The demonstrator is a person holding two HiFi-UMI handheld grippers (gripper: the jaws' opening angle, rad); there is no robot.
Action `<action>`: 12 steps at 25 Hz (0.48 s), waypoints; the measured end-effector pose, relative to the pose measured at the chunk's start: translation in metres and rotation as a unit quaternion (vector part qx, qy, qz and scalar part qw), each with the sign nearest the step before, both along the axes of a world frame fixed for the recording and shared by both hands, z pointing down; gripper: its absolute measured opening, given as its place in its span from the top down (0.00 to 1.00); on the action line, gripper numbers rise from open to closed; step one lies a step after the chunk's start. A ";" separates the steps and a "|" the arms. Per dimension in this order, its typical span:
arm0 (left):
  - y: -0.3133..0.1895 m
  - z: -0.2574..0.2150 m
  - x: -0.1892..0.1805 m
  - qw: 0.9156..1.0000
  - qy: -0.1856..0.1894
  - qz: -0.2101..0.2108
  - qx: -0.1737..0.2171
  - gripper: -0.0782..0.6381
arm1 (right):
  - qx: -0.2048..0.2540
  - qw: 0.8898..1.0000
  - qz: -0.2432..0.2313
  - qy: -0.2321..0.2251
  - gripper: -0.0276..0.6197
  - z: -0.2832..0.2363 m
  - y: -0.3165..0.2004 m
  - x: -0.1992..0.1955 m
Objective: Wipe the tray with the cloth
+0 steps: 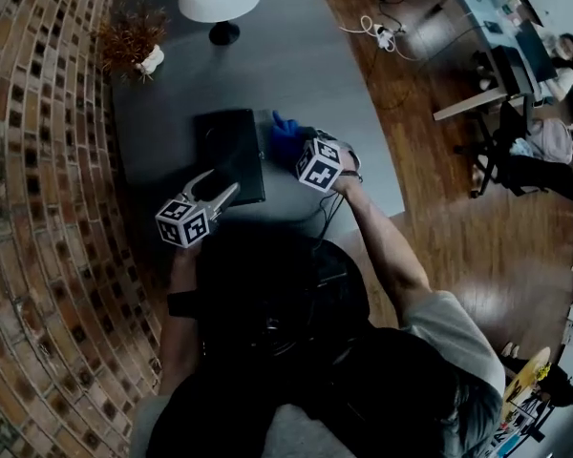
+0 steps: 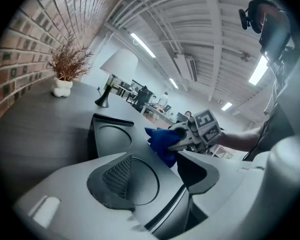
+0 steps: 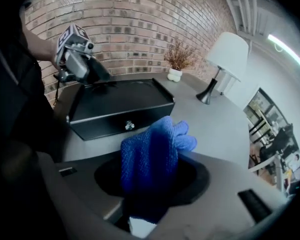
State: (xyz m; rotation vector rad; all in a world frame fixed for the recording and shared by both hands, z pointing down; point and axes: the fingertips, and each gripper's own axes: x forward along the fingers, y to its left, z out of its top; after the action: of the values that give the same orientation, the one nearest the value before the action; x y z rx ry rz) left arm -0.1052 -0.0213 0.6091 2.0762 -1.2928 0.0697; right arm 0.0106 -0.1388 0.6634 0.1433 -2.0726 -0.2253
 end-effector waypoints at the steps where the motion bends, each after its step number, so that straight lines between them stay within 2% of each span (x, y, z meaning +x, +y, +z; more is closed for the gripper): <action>1: -0.001 0.001 -0.001 1.000 -0.002 -0.002 -0.002 0.49 | 0.010 1.000 -0.002 0.002 0.69 -0.001 -0.010 -0.008; 5: -0.001 0.000 -0.005 1.000 0.012 -0.010 -0.008 0.51 | 0.029 0.999 -0.012 0.009 0.69 0.005 -0.042 -0.048; 9: -0.001 -0.001 0.000 1.000 0.003 -0.011 -0.015 0.51 | 0.025 0.999 -0.018 0.019 0.69 0.020 -0.058 -0.080; 12: -0.001 0.001 0.003 1.000 -0.005 -0.007 -0.021 0.51 | 0.030 0.996 -0.079 0.042 0.69 0.031 -0.037 -0.089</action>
State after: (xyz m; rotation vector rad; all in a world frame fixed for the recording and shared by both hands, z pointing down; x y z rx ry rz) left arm -0.1022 -0.0222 0.6103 2.0343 -1.3007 0.1014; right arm -0.0783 -0.1756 0.6949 0.0072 -1.9947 -0.3845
